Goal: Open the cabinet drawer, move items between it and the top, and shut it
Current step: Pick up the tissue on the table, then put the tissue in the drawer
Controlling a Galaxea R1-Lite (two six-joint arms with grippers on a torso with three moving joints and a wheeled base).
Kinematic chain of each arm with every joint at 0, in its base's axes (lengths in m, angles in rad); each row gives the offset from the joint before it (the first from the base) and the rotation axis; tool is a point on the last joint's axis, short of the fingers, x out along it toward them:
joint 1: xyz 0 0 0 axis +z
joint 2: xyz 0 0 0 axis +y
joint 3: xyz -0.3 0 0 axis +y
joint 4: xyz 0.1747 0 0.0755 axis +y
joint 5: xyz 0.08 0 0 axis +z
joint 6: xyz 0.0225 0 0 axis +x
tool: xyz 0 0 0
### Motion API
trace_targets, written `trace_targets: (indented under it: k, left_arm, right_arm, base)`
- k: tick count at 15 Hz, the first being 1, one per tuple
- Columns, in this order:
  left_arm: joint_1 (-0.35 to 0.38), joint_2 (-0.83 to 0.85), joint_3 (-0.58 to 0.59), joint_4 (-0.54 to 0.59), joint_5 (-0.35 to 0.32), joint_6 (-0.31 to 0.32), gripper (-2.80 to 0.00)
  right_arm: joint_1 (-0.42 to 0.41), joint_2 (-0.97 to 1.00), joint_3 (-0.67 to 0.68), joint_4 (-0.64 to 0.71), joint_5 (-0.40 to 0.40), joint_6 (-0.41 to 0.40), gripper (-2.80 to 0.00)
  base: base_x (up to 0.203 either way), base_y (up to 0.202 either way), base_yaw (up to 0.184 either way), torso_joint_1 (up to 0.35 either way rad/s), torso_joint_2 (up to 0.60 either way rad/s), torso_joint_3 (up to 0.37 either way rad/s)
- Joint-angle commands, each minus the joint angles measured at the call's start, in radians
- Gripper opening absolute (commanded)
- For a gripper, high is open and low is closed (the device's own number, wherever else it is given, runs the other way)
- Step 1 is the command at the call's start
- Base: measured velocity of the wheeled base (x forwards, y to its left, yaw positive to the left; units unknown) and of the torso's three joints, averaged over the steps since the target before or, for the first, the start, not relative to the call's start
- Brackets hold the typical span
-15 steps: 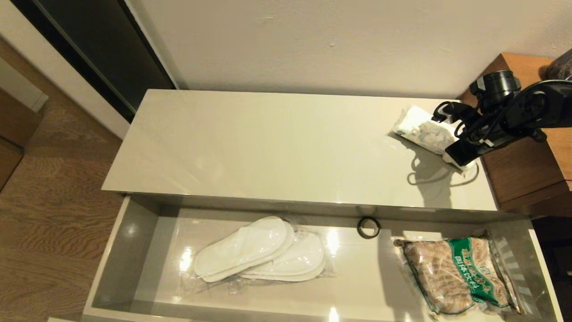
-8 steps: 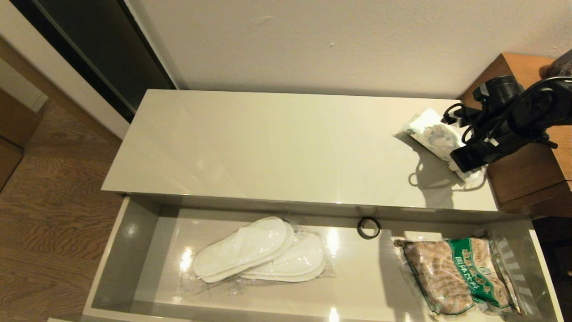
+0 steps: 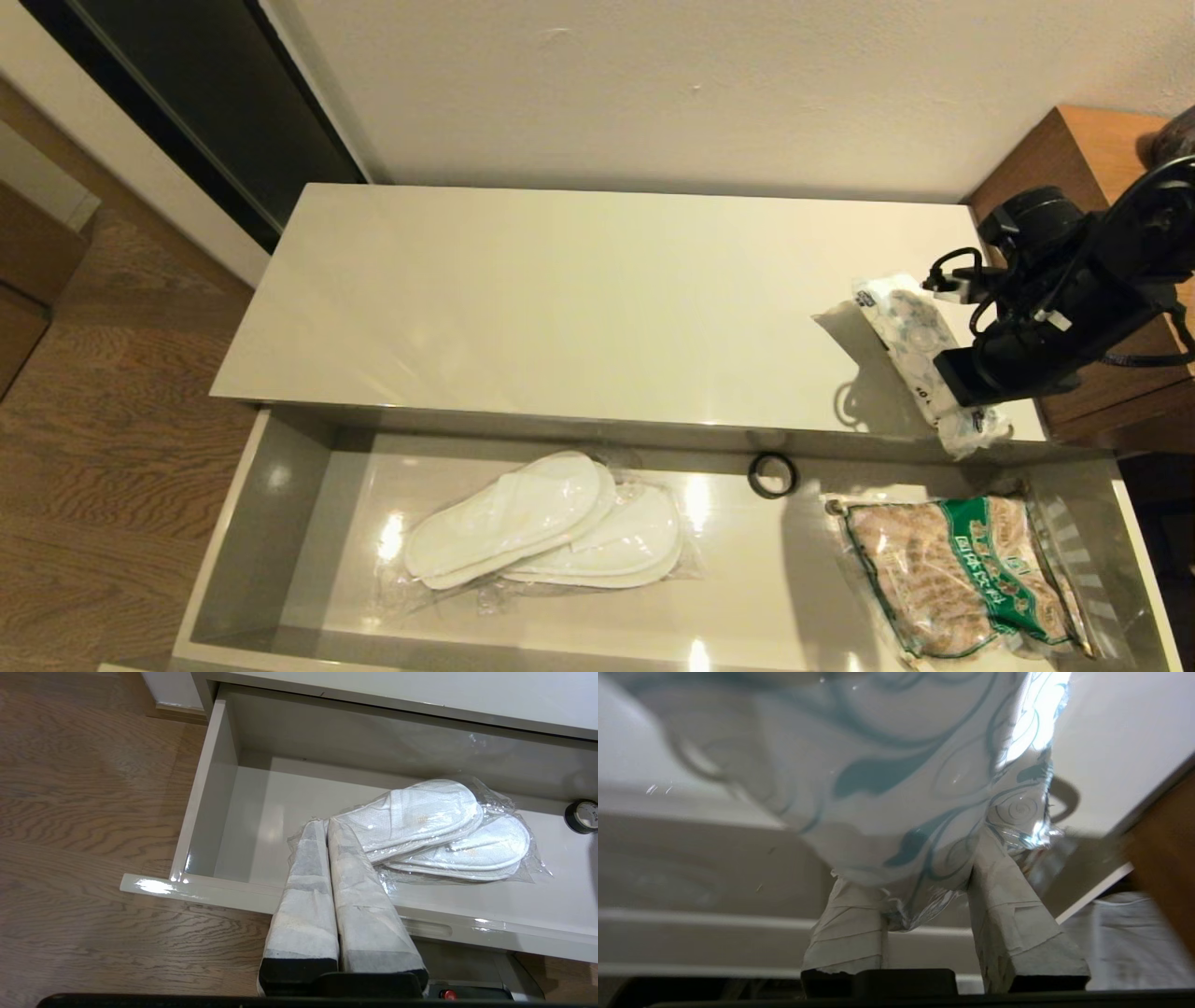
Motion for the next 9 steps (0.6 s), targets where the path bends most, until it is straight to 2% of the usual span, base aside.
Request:
trace_targets:
  k: [1, 4, 6, 9]
  left_arm:
    - [0.000, 0.001, 0.000, 0.000, 0.000, 0.000, -2.80]
    - [0.000, 0.001, 0.000, 0.000, 0.001, 0.000, -2.80]
    - [0.000, 0.001, 0.000, 0.000, 0.000, 0.000, -2.80]
    - [0.000, 0.001, 0.000, 0.000, 0.000, 0.000, -2.80]
  right_arm:
    - [0.011, -0.114, 0.088, -0.002, -0.003, 0.013, -2.80]
    - [0.037, -0.256, 0.202, 0.006, -0.003, 0.090, -2.80]
    - [0.068, -0.343, 0.338, 0.006, -0.016, 0.115, -2.80]
    - [0.120, -0.462, 0.531, 0.000, -0.082, 0.219, -2.80]
  base:
    - [0.000, 0.000, 0.000, 0.000, 0.00, 0.000]
    - [0.000, 0.000, 0.000, 0.000, 0.00, 0.000]
    - [0.000, 0.000, 0.000, 0.000, 0.00, 0.000]
    - [0.000, 0.000, 0.000, 0.000, 0.00, 0.000]
